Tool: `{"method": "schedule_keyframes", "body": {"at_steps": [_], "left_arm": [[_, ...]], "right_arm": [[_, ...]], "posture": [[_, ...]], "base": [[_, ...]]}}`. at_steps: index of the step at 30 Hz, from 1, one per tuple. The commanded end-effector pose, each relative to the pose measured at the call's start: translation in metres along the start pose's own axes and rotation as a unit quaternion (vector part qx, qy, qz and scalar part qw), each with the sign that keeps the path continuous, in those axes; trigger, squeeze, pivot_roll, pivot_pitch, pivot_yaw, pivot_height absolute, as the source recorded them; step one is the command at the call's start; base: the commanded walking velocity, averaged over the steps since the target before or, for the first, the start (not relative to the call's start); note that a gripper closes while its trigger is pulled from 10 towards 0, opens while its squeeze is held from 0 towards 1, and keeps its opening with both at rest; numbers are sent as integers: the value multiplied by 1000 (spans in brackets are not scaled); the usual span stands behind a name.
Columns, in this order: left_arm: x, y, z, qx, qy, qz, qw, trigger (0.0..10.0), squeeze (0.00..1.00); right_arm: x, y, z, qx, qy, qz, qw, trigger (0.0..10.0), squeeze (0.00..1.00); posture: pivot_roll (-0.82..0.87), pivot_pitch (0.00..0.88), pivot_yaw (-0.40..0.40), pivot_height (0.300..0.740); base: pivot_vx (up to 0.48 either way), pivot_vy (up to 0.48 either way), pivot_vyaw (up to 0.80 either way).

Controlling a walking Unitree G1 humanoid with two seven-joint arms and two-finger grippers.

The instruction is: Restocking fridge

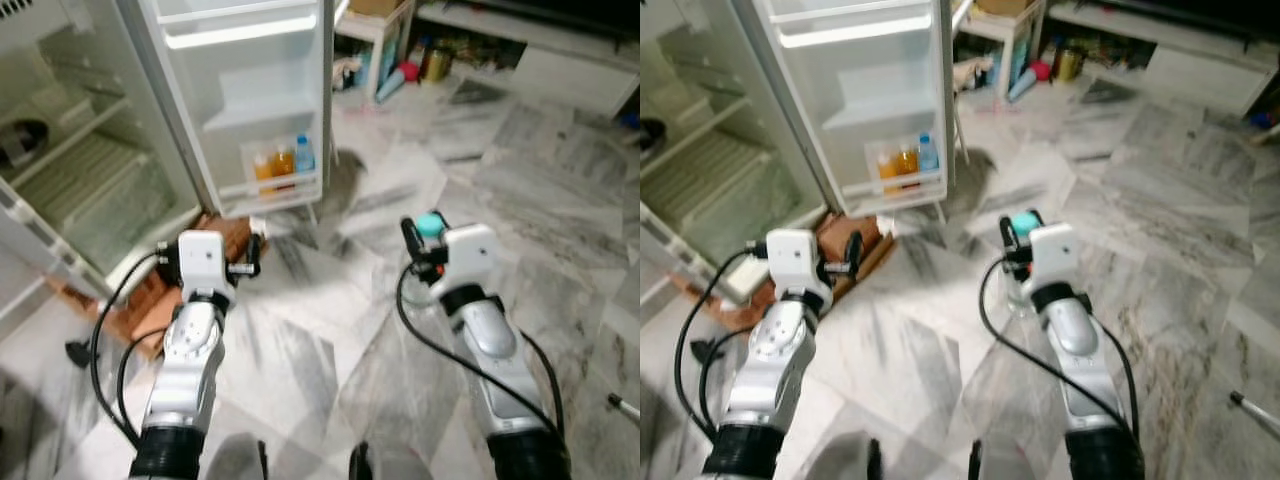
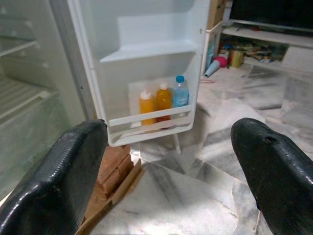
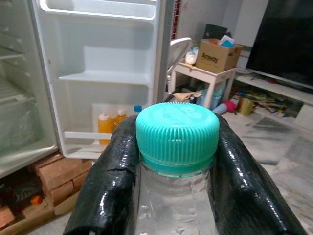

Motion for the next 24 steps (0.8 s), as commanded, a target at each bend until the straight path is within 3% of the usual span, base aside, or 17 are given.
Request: {"method": "schedule_keyframes", "body": {"at_steps": [1,6,8,14,19,24], "left_arm": [[-3,-8,-3,9,-7,0,1000,10000,0],[-3,-5,-4,-3,-8,-10,1000,10000,0],[-2,-3,-2,-9,-7,-9,1000,10000,0],[1,0,3,-15,-3,-8,1000,10000,0],[-5,0,0,-12,-9,-10,1000,10000,0],[-2,7,0,-27,-1,-17,999,10000,0]], "right_arm": [[9,-10,6,15,18,16,1000,10000,0],[7,-7,5,3,13,17,1000,10000,0],[2,-2,5,-33,-9,7,999,10000,0],[2,-2,7,-36,3,19,999,10000,0],[-3,-1,3,-36,-9,-15,999,10000,0],[-1,-2,2,-28,-3,-10,1000,10000,0]], "posture": [[13,121,-26,740],[9,124,-22,740],[12,115,-20,740],[6,115,-18,740],[6,118,-19,740],[-2,122,-17,740]], "base": [[0,480,0],[0,480,0],[0,480,0],[0,480,0],[0,480,0],[0,127,0]]}}
Point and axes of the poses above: a point about 5 cm out from each wrist's last joint towards the gripper, its own z axis pointing out of the wrist towards the gripper, its own x axis along the axis of the wrist's last joint, y = z × x, the point moved 3 cm from there along z, pointing out of the wrist towards the gripper, and after that the axes turned 2 degrees about -z, right-handed, at the moved point
